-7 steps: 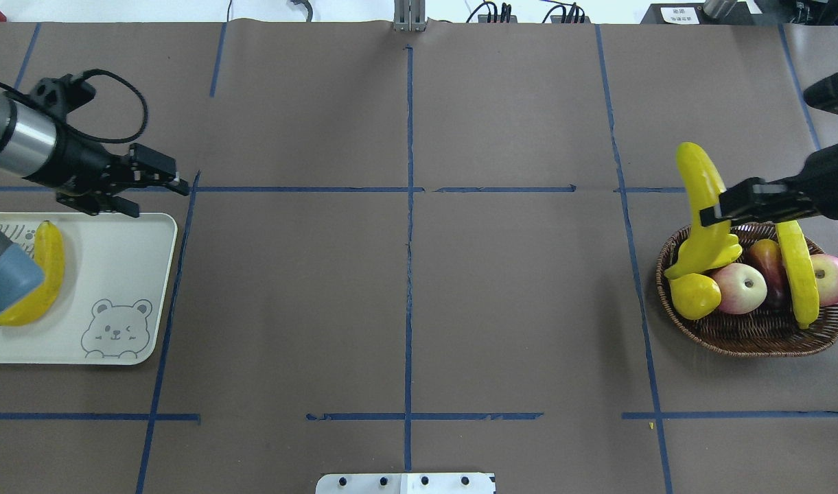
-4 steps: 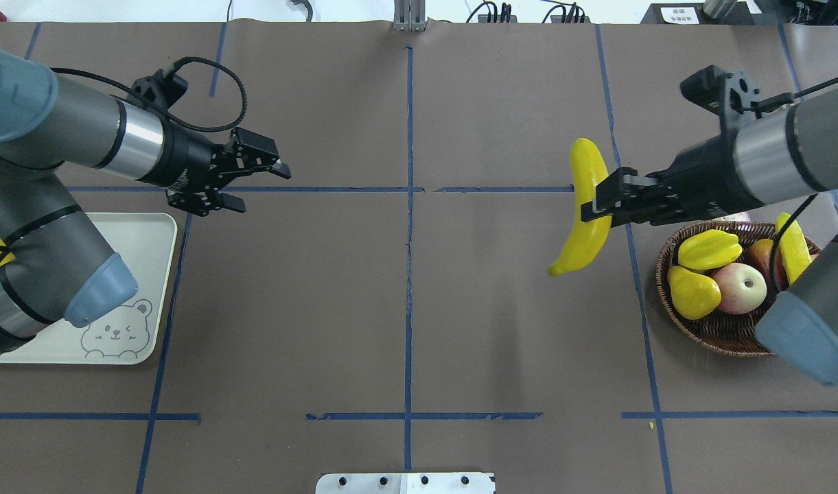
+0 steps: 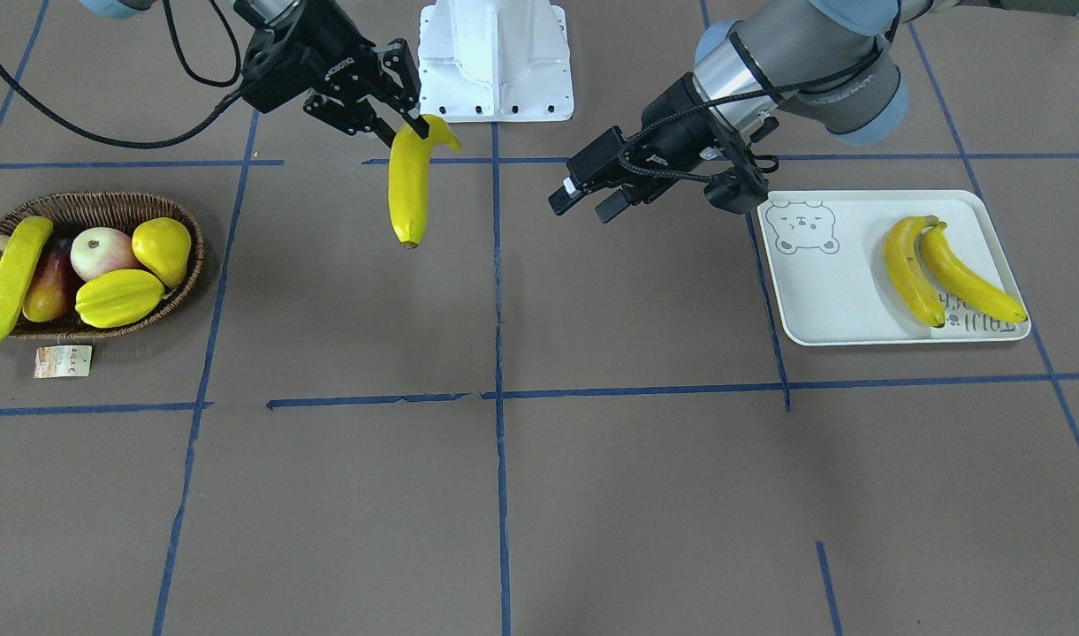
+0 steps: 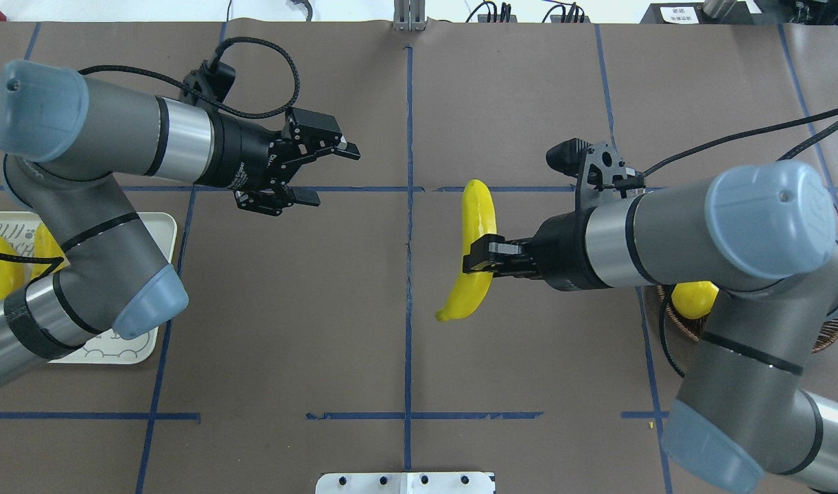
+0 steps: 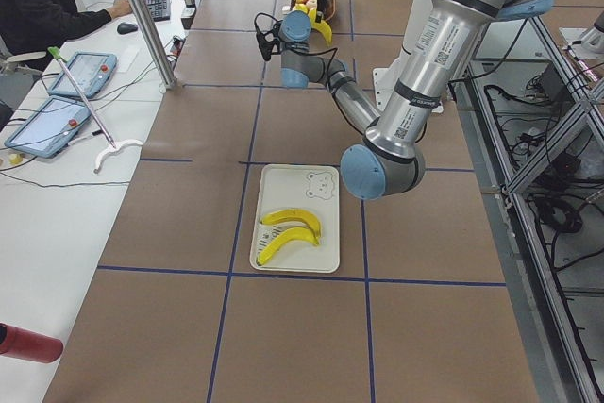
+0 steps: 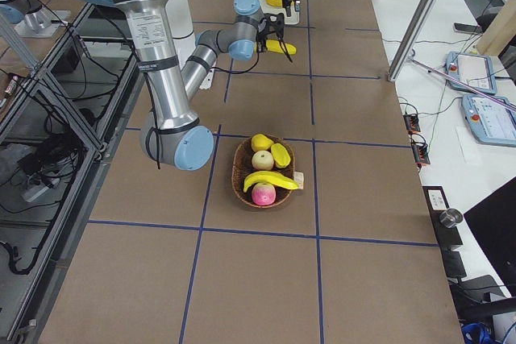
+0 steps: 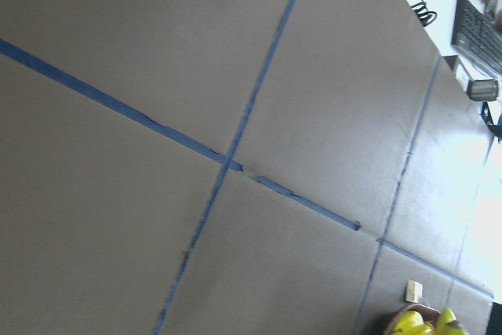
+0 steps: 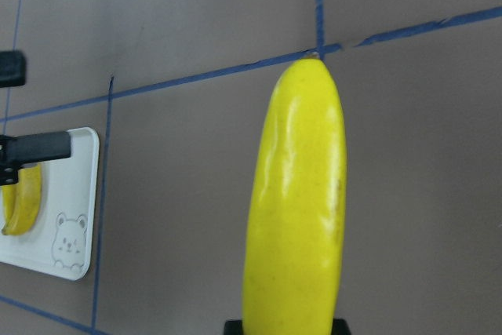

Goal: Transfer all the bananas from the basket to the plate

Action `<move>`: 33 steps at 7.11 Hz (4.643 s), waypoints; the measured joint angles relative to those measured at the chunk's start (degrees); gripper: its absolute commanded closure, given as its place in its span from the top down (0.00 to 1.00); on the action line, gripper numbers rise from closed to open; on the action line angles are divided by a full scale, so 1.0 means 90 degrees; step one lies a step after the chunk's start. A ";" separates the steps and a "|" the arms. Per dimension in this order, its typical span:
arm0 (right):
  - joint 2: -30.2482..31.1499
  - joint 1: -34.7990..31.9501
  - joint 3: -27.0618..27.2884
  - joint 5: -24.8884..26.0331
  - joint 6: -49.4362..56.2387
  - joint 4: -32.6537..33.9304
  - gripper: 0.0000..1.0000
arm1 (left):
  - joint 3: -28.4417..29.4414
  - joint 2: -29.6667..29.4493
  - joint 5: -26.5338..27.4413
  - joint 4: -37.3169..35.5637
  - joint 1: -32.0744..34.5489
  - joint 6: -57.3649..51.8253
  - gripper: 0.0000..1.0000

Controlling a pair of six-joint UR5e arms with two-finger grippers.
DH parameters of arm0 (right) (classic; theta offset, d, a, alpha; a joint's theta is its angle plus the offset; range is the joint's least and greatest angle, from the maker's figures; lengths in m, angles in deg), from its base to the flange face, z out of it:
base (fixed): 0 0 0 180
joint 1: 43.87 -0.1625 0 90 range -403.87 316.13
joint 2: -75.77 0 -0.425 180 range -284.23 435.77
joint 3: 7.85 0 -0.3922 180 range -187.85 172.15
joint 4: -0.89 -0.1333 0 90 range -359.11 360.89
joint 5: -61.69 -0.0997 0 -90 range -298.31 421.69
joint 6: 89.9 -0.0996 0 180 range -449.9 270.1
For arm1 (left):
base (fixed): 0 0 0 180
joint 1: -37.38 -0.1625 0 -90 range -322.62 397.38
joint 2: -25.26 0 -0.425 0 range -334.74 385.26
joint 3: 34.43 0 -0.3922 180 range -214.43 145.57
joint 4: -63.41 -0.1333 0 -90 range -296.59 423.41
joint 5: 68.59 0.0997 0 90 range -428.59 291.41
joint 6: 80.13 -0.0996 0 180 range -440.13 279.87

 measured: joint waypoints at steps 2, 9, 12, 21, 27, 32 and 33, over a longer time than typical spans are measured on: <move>-0.0279 0.0718 0.0006 0.0650 0.0009 0.0016 0.00 | -0.0001 -0.0166 0.0254 0.0035 -0.0367 0.0098 0.99; -0.0404 0.1208 -0.0010 0.1289 0.0078 0.0015 0.00 | 0.0004 -0.0257 0.0461 0.0060 -0.1194 0.0157 0.98; -0.0405 0.1203 -0.0011 0.1267 0.0084 0.0015 0.01 | -0.0039 -0.0228 0.0451 0.0073 -0.1257 0.0111 0.05; -0.0461 0.1152 0.0139 0.1265 0.0011 0.0049 1.00 | -0.0097 -0.0100 0.0404 0.0005 -0.1077 -0.0262 0.00; -0.0033 0.0733 0.0207 0.1267 0.0056 0.0073 1.00 | -0.0071 0.1780 0.0166 -0.1386 0.0865 -0.2929 0.00; 0.0717 0.0355 0.0420 0.1217 0.0064 0.0074 1.00 | 0.0109 0.3520 0.0499 -0.1442 0.1126 -0.3882 0.33; 0.0771 0.0300 0.0446 0.1190 0.0066 0.0078 1.00 | 0.0131 0.3599 0.0515 -0.1444 0.1120 -0.3885 0.99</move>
